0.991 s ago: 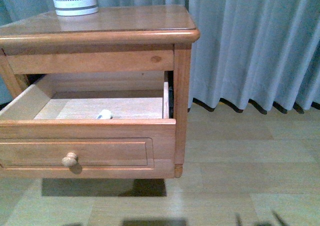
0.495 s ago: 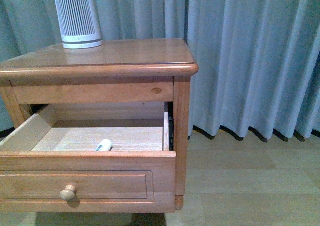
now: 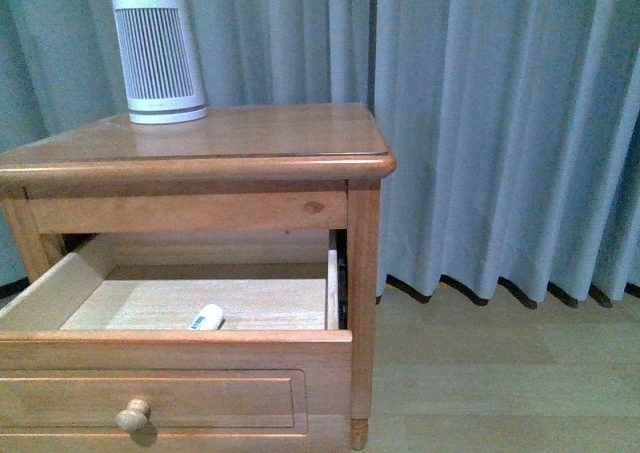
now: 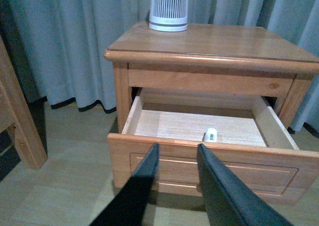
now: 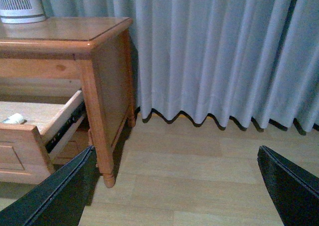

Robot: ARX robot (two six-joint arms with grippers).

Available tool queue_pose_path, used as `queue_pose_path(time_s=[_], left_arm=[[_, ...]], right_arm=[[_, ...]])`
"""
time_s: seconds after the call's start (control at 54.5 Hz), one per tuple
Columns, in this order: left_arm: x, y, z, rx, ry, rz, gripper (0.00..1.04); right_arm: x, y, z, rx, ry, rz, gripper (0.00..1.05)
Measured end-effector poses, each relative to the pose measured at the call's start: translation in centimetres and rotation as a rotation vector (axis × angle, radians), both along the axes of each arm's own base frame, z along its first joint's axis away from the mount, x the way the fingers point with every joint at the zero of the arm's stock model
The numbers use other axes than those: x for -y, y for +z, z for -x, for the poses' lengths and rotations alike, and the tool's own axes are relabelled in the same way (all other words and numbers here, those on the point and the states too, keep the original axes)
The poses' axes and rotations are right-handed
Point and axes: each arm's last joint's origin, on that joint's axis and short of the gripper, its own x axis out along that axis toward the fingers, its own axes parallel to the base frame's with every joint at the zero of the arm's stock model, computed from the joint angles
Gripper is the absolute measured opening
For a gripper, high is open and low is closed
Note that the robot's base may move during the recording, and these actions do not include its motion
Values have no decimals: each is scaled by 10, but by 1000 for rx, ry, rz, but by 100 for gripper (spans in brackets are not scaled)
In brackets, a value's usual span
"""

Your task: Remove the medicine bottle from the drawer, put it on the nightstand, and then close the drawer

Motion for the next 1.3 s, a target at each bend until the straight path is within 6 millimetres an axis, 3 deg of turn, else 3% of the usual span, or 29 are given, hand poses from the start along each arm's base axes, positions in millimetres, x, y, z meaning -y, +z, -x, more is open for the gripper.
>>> queue_pose_path(time_s=[0.092, 0.587, 0.661, 0.752, 0.826, 0.936, 1.046, 1.101, 1.174, 1.303], left_arm=[[0, -7, 0, 3, 0, -2, 3], [0, -29, 1, 3, 7, -7, 4], [0, -29, 1, 3, 5, -7, 20], [0, -29, 1, 3, 2, -8, 38], [0, -29, 1, 3, 3, -8, 52], [0, -29, 1, 3, 3, -8, 73], [0, -29, 1, 3, 3, -8, 92], [0, -29, 1, 3, 3, -9, 100], [0, -29, 1, 3, 3, -9, 98], [0, -29, 1, 3, 3, -8, 98]], right_arm=[[0, 0, 0, 0, 0, 0, 98], [0, 0, 0, 1, 10, 0, 98], [0, 0, 0, -1, 10, 0, 98], [-1, 8, -8, -182, 163, -138, 98], [-2, 40, -29, -197, 199, -167, 98], [-7, 100, -78, -166, 204, -120, 98], [-18, 133, -138, -211, 200, -73, 98], [-24, 140, -166, -262, 206, -65, 98], [-34, 140, -212, -346, 187, -49, 98], [-51, 114, -277, -524, 152, -27, 98]])
